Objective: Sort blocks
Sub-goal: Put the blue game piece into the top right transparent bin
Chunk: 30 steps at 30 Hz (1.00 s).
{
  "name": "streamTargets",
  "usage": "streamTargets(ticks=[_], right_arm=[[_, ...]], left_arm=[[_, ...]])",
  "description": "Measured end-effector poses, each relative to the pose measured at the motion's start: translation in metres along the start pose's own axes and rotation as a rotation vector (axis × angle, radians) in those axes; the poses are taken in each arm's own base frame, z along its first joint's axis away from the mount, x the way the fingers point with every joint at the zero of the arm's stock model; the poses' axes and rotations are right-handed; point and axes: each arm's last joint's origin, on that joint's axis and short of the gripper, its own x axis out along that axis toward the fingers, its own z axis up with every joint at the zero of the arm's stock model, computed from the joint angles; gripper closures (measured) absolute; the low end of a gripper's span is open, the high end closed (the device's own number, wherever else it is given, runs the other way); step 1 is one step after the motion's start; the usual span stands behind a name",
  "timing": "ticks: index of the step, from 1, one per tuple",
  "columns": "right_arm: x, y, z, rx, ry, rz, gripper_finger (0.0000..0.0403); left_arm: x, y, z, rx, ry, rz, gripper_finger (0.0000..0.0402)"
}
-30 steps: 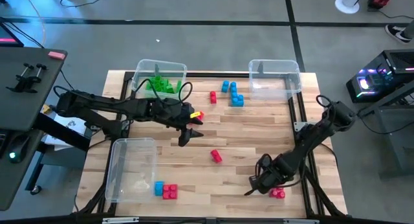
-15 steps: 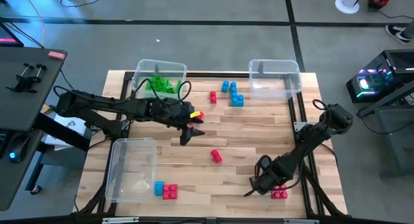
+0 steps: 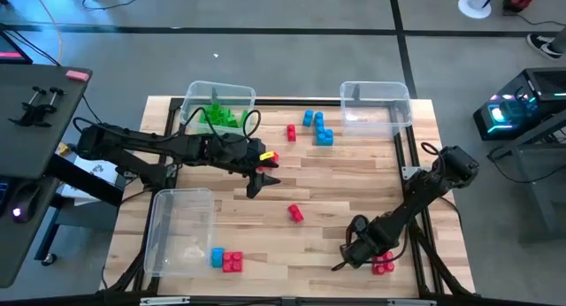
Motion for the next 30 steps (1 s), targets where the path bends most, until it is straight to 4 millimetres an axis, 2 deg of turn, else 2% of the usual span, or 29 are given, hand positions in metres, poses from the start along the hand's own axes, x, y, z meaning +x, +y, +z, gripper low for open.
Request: streamTargets(ticks=[4, 7, 9, 13, 17, 22, 26, 30], right_arm=[[-0.001, 0.0, 0.0, -0.029, -0.001, -0.002, 0.0344], [-0.009, 0.005, -0.003, -0.079, -0.015, 0.037, 0.0378], [-0.023, 0.007, -0.003, -0.101, -0.045, 0.089, 0.0382], [-0.072, 0.008, 0.006, -0.112, -0.194, 0.26, 0.0381], [-0.137, -0.006, 0.027, -0.064, -0.475, 0.406, 0.0365], [-0.201, -0.042, 0.065, 0.022, -0.859, 0.456, 0.0377], [-0.233, -0.07, 0.102, 0.12, -1.068, 0.43, 0.0381], [-0.252, -0.095, 0.139, 0.231, -1.159, 0.313, 0.0369]], left_arm=[[0.0, 0.0, 0.001, 0.001, -0.009, -0.002, 0.0149], [-0.005, 0.002, 0.007, 0.026, -0.057, -0.005, 0.0149], [-0.012, 0.005, 0.015, 0.043, -0.12, -0.006, 0.0149], [-0.028, 0.017, 0.031, 0.018, -0.241, 0.018, 0.0149], [-0.042, 0.024, 0.043, -0.024, -0.345, 0.023, 0.0149], [-0.043, 0.027, 0.047, -0.07, -0.379, 0.019, 0.0149], [-0.035, 0.024, 0.043, -0.103, -0.35, 0.001, 0.0149], [-0.026, 0.017, 0.039, -0.119, -0.316, -0.025, 0.0149]])
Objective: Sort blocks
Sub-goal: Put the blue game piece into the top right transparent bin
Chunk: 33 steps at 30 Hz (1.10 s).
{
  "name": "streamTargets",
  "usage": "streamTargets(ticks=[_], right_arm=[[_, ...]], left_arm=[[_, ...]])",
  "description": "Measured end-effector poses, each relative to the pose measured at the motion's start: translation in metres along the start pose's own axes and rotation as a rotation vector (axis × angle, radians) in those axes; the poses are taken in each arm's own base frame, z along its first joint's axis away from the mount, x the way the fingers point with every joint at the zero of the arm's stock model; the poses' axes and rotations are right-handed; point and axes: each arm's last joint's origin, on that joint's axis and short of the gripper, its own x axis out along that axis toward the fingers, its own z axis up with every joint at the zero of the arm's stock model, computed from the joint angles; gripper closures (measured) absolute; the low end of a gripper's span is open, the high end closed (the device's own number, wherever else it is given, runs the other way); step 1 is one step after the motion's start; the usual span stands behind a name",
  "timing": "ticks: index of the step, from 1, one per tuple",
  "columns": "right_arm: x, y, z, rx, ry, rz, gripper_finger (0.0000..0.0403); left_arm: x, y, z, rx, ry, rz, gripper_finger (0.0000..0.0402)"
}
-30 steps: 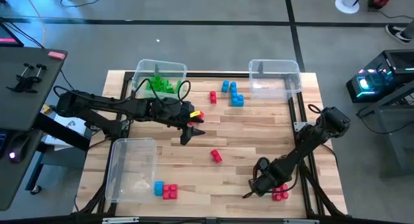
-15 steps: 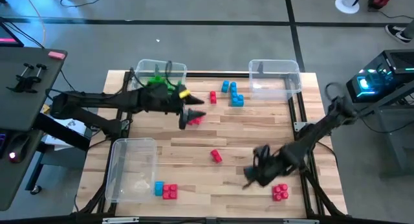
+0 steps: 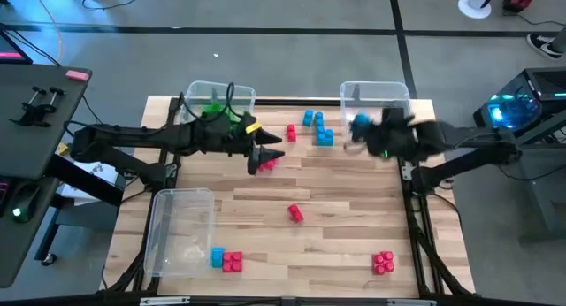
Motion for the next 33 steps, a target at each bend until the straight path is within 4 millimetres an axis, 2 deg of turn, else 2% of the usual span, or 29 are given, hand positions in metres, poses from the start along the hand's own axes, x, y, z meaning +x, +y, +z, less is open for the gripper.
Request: streamTargets(ticks=[5, 9, 15, 18, 21, 24, 26, 29, 33], right_arm=[[0.033, -0.018, 0.033, -0.007, -0.081, -0.204, 0.0354], [0.056, -0.028, 0.054, -0.041, -0.061, -0.281, 0.0327], [0.073, -0.038, 0.081, -0.036, -0.048, -0.235, 0.0246], [0.076, -0.04, 0.087, -0.015, -0.049, -0.209, 0.0208], [0.077, -0.036, 0.091, 0.015, -0.012, -0.091, 0.0186], [0.081, -0.024, 0.083, -0.009, 0.08, 0.09, 0.018], [0.085, -0.013, 0.07, -0.026, 0.158, 0.177, 0.0179], [0.094, 0.006, 0.039, -0.062, 0.277, 0.202, 0.0179], [0.109, 0.042, -0.012, -0.122, 0.385, 0.241, 0.0179]], left_arm=[[0.004, -0.009, -0.008, 0.008, 0.031, -0.029, 0.0149], [0.004, -0.015, -0.011, -0.002, 0.04, -0.047, 0.0149], [0.003, -0.02, -0.013, -0.007, 0.05, -0.066, 0.0149], [0.003, -0.021, -0.014, -0.006, 0.058, -0.065, 0.0149], [-0.002, -0.022, -0.014, 0.01, 0.077, -0.06, 0.0149], [-0.013, -0.021, -0.01, 0.05, 0.076, -0.053, 0.0149], [-0.02, -0.019, -0.004, 0.072, 0.055, -0.04, 0.0149], [-0.031, -0.013, 0.007, 0.103, -0.011, 0.012, 0.0149], [-0.042, 0.0, 0.019, 0.135, -0.071, 0.083, 0.0149]])
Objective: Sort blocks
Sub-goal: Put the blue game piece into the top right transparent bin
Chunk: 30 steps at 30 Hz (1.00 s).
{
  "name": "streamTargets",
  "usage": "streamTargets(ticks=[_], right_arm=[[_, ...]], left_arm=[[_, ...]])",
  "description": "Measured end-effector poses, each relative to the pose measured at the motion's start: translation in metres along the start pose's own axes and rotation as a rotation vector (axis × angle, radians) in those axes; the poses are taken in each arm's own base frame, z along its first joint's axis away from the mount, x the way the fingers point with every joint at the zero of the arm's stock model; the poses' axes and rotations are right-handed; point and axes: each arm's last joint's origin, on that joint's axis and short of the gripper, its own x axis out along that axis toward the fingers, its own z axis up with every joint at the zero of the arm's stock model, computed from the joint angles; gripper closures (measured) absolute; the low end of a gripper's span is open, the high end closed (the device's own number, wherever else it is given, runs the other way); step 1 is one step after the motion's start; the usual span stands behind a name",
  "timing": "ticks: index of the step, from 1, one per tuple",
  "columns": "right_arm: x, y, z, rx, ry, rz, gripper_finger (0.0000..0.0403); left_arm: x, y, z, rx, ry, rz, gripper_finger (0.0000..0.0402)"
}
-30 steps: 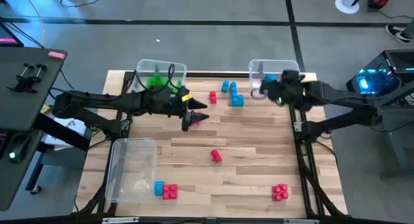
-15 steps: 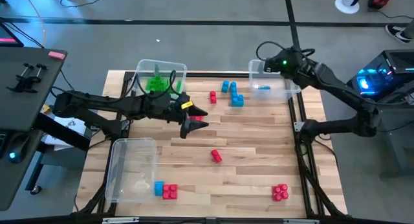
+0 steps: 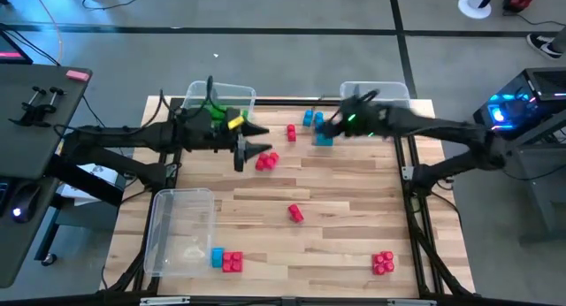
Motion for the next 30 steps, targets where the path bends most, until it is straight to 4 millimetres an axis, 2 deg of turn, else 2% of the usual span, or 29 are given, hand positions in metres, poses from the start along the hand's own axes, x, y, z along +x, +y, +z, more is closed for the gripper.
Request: streamTargets(ticks=[3, 5, 9, 14, 18, 25, 30], right_arm=[[0.027, 0.02, -0.02, -0.048, 0.018, -0.047, 0.0179], [0.041, 0.023, -0.021, -0.024, 0.005, -0.139, 0.0179], [0.066, 0.021, -0.005, 0.027, 0.023, -0.292, 0.0179], [0.097, 0.025, 0.011, -0.042, 0.095, -0.364, 0.0179], [0.118, 0.019, 0.02, -0.096, 0.118, -0.467, 0.0179], [0.139, 0.006, 0.024, -0.132, 0.127, -0.558, 0.0179], [0.146, 0.001, 0.026, -0.142, 0.124, -0.576, 0.0179]], left_arm=[[-0.001, 0.011, 0.003, -0.007, 0.006, 0.014, 0.0149], [-0.001, 0.017, 0.003, -0.013, 0.023, -0.011, 0.0149], [0.0, 0.027, -0.001, -0.009, 0.094, -0.048, 0.0149], [0.001, 0.037, -0.002, -0.012, 0.117, -0.017, 0.0149], [0.001, 0.043, 0.0, -0.025, 0.108, 0.007, 0.0149], [0.0, 0.053, 0.004, -0.11, 0.055, 0.12, 0.0149], [-0.001, 0.059, 0.007, -0.13, 0.038, 0.143, 0.0149]])
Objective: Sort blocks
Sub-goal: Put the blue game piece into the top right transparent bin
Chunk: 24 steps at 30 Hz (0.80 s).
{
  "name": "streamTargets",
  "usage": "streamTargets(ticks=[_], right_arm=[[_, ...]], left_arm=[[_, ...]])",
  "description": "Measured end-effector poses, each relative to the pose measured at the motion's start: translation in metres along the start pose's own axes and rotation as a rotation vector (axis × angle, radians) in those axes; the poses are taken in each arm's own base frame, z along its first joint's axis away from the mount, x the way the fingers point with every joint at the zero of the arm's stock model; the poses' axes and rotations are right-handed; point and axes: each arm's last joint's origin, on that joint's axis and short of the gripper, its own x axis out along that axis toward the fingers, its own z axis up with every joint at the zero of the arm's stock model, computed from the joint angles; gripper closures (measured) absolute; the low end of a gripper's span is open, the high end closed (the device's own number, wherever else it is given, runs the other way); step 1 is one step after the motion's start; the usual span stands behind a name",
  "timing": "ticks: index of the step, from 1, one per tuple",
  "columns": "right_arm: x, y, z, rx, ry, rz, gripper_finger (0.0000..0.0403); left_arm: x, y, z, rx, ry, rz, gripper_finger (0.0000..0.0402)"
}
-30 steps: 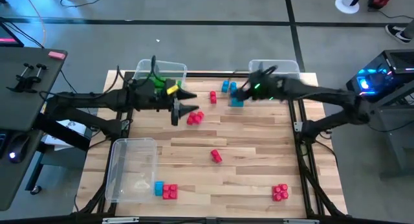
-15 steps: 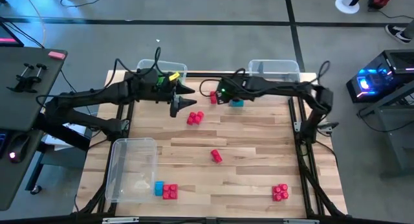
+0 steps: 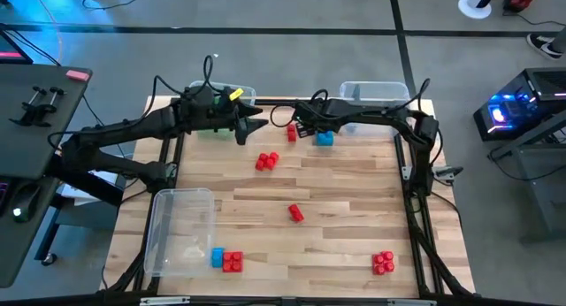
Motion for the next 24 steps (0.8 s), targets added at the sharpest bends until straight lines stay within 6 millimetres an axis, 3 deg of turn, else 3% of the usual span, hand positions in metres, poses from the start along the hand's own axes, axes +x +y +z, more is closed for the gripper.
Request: streamTargets(ticks=[14, 20, 24], right_arm=[[0.008, -0.013, 0.015, 0.124, 0.04, 0.032, 0.0179], [0.007, -0.003, 0.012, -0.075, 0.04, 0.092, 0.0179], [-0.006, 0.001, 0.019, -0.133, -0.009, 0.081, 0.0179]], left_arm=[[-0.003, 0.033, 0.015, 0.009, -0.024, -0.046, 0.0149], [-0.005, 0.041, 0.017, 0.046, -0.029, -0.036, 0.0149], [-0.006, 0.044, 0.018, 0.061, -0.03, -0.036, 0.0149]])
